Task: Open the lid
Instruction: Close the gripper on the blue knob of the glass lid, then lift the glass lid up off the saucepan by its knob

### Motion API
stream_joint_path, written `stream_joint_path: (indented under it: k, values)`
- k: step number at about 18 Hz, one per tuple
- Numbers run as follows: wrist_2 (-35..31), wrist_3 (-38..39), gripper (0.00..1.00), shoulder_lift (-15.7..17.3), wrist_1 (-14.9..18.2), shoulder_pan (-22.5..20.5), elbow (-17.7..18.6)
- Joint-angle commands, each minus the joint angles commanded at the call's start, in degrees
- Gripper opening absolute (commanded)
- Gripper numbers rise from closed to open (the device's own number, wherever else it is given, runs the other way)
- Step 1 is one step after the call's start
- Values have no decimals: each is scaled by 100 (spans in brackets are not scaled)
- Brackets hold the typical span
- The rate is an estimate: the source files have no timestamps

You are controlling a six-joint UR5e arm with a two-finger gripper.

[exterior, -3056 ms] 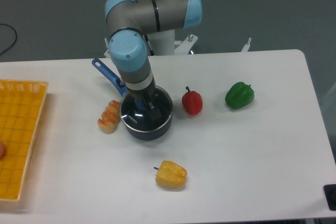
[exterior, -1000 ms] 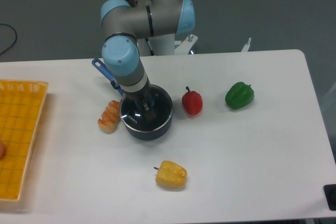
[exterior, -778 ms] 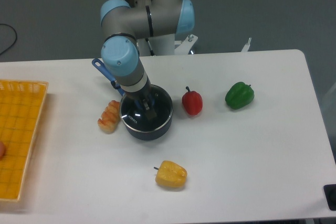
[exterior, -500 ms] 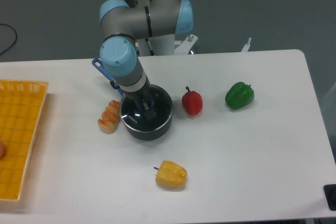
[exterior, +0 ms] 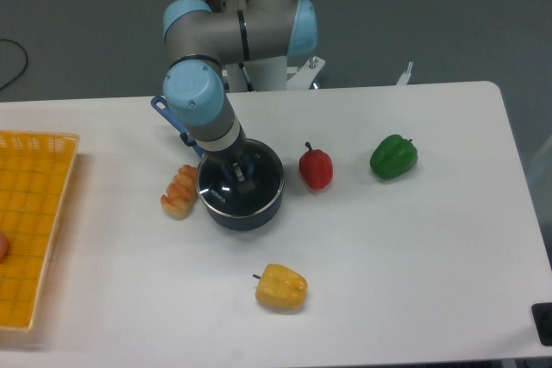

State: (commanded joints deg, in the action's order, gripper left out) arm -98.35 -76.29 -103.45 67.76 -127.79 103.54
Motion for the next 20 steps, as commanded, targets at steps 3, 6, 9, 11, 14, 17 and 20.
stream_joint_path:
  k: [3, 6, 9, 11, 14, 17, 20]
  values:
    - [9, 0, 67, -9, 9, -9, -18]
    - [0, 0, 67, -9, 9, -9, -18]
    - [-9, 0, 62, -9, 18, -9, -18]
    - [-9, 0, 62, -9, 26, -9, -18]
    - [0, -9, 60, -9, 44, -18, -35]
    - [18, -9, 60, -9, 184, -35, -158]
    - [26, -9, 60, -9, 351, -53, -290]
